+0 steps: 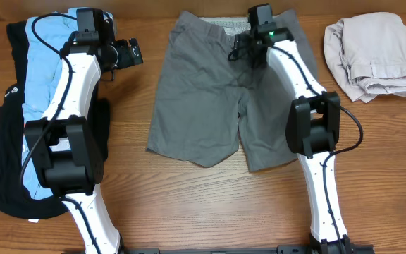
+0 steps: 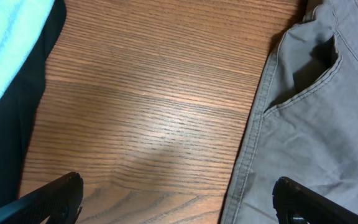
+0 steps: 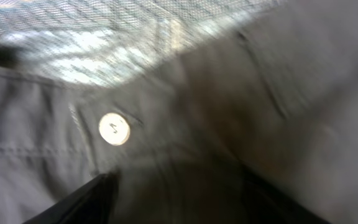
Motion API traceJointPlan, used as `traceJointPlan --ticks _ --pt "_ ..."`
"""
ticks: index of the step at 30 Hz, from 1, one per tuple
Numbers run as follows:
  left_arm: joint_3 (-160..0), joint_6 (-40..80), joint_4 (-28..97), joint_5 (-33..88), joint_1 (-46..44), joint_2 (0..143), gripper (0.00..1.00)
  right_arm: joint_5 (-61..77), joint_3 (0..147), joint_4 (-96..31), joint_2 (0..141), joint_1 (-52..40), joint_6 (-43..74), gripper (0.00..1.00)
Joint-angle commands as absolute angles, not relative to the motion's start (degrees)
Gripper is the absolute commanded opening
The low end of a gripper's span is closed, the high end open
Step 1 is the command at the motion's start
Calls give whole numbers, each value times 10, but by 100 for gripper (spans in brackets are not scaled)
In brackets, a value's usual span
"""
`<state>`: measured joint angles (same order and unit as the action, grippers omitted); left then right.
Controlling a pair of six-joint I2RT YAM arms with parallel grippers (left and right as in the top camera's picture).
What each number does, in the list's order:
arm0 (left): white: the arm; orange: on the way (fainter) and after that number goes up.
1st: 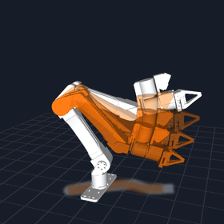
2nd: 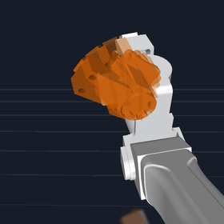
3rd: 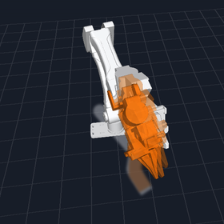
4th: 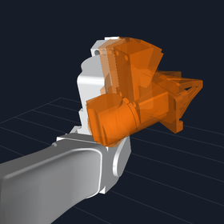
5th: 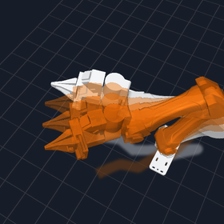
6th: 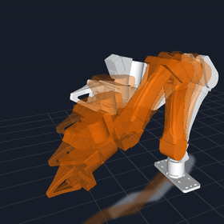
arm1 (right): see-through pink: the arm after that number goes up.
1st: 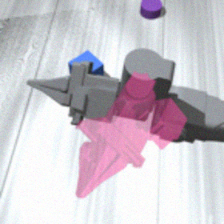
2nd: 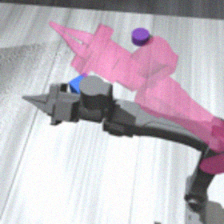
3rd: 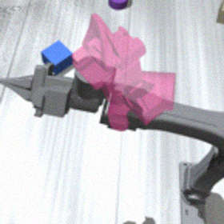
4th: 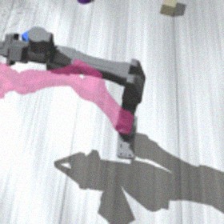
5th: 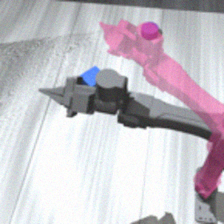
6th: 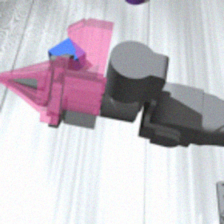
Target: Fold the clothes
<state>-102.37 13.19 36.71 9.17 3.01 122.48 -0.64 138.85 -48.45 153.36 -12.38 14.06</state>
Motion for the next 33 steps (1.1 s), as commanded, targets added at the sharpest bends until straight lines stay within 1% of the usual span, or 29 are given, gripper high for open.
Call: traceJointPlan --ticks 1,3,5,6,9,12,15,19,23,28,33 --pt "-1035 98 367 88 31 1202 100 25 1425 -587 1458 -115 153 86" --pt "-1035 90 370 88 31 1202 100 38 1429 -639 1426 -116 153 91" --pt "-1035 90 376 88 31 1202 100 44 1429 -696 1405 -116 154 92" --pt "-1035 89 382 88 31 1202 100 48 1429 -747 1399 -116 165 93" --pt "-1035 74 396 89 31 1202 100 48 1425 -833 1400 -109 181 94" --pt "-1035 41 409 101 30 1202 100 48 1407 -879 1402 -99 185 96" --pt "-1035 -10 420 135 27 1202 100 48 1385 -889 1403 -93 186 96" --pt "-1035 -38 434 136 22 1202 100 40 1348 -868 1403 -81 206 95" --pt "-1035 -39 441 136 18 1202 100 37 1297 -827 1403 -49 232 83" --pt "-1035 -39 444 136 18 1202 100 37 1247 -813 1403 5 240 82" --pt "-1035 -39 444 136 18 1202 100 35 1206 -797 1403 49 223 83"
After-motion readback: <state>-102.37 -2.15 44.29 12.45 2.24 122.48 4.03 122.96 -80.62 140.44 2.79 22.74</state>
